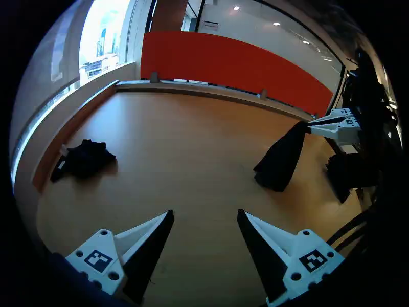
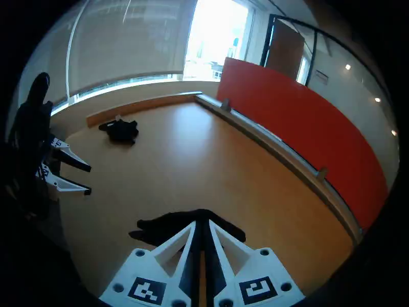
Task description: Fold towel
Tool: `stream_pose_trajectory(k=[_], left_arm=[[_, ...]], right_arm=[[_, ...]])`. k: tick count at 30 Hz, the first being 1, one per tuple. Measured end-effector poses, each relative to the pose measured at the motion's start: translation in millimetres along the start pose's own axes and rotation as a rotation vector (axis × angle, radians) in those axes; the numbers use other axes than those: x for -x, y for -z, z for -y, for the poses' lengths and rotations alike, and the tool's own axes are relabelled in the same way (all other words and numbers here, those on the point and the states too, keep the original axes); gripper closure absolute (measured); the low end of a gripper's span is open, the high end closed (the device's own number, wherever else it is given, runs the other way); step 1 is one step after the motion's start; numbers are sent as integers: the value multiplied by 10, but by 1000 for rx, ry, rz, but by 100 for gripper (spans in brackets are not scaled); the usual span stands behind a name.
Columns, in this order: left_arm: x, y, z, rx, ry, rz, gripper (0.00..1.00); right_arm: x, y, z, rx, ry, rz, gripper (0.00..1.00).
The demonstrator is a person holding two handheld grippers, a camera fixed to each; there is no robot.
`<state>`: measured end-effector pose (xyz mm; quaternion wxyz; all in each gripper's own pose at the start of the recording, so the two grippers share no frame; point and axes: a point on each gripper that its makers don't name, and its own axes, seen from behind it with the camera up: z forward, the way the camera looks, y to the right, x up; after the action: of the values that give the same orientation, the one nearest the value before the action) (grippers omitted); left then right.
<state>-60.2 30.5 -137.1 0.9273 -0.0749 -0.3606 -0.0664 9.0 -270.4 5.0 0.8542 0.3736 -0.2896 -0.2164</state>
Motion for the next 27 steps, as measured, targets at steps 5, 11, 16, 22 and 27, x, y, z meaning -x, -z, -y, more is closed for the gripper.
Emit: stream_pose_trajectory(k=[5, 11, 16, 22, 27], left_arm=[[-7, 3, -11, 7, -2, -1, 8], [-9, 0, -30, 15, -4, -1, 8], [-15, -3, -32, 18, -9, -2, 8], [-32, -21, -30, 21, -12, -1, 8], [-46, -42, -43, 23, -14, 2, 8]], right_arm=[[-18, 62, -82, 17, -11, -6, 97], [-49, 156, -199, 36, -22, -15, 97], [-69, 265, -345, 56, -22, -19, 97], [-55, 433, -558, 86, -32, -25, 97], [-9, 589, -758, 110, -52, -30, 97]])
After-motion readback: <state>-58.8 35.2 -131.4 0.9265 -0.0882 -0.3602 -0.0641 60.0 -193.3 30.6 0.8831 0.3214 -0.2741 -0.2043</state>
